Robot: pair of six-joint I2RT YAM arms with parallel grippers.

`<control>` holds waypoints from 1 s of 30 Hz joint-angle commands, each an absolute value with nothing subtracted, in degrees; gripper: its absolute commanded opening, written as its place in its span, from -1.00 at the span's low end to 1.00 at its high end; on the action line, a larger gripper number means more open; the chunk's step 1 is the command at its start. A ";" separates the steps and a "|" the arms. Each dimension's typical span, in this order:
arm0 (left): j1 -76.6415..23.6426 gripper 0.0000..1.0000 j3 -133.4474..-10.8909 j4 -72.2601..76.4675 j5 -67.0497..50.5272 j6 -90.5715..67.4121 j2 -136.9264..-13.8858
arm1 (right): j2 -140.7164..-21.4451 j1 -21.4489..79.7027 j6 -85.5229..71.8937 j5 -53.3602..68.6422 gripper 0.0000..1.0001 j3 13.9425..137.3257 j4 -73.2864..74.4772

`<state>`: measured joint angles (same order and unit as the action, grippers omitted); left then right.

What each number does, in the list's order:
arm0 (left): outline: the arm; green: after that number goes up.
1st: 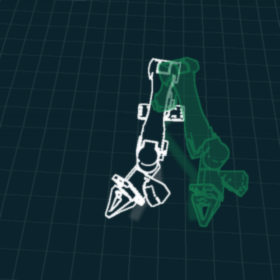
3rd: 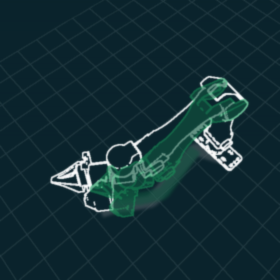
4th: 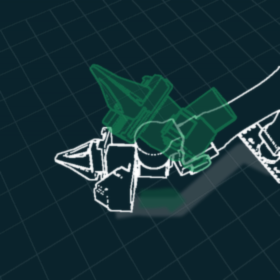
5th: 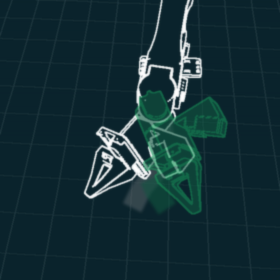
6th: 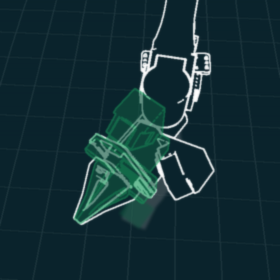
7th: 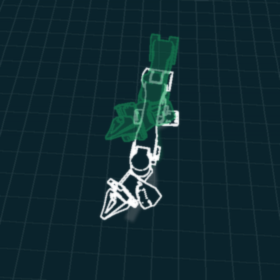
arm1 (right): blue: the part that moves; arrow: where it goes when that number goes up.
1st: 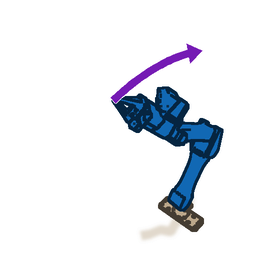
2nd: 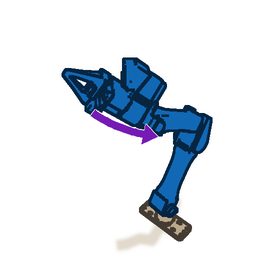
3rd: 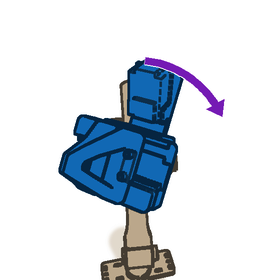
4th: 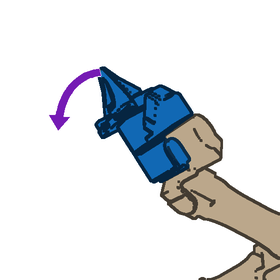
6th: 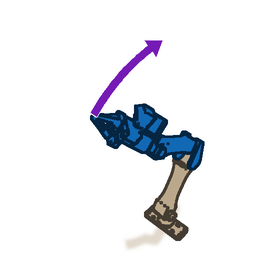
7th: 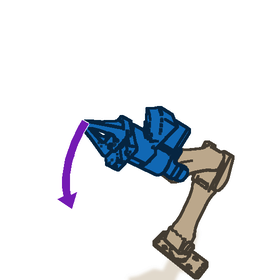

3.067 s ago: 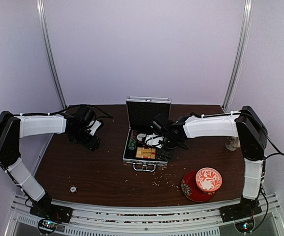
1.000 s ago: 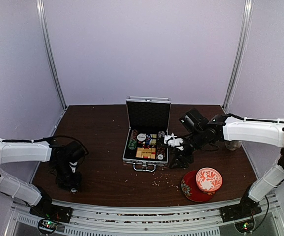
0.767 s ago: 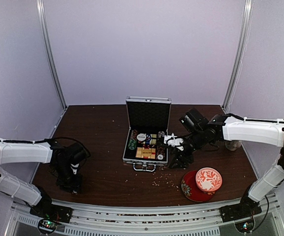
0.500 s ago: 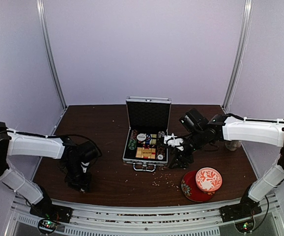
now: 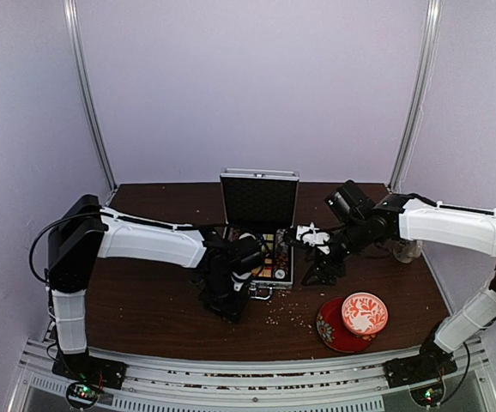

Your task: Pack up texas hold em set

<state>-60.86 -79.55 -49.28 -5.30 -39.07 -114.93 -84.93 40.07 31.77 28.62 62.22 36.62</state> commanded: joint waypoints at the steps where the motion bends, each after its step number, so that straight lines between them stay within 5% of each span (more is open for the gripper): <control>1: -62.95 -0.14 -86.27 -45.88 -9.29 -34.34 -119.88 | -82.87 38.83 32.00 29.99 0.43 62.76 37.06; 18: -56.49 0.20 -80.90 -53.00 5.68 -23.17 -102.50 | -90.66 41.62 32.16 22.30 0.44 70.83 42.43; 19: -54.80 0.21 -79.54 -52.56 5.60 -21.47 -101.22 | -91.22 42.60 32.29 21.71 0.48 71.51 42.71; 21: -50.88 0.22 -77.08 -51.13 5.71 -17.13 -98.49 | -92.17 44.55 32.49 20.61 0.97 72.81 42.86; 24: -44.61 0.28 -76.45 -49.96 11.51 -13.58 -96.09 | -93.22 46.57 32.63 20.34 1.00 74.13 41.91; 27: -40.71 0.39 -77.38 -45.51 16.79 -9.55 -94.60 | -96.23 48.50 33.52 20.39 1.00 76.25 42.30; 30: -39.42 0.75 -77.49 -38.74 24.47 -6.17 -92.96 | -101.16 50.93 35.73 20.24 0.90 80.42 46.50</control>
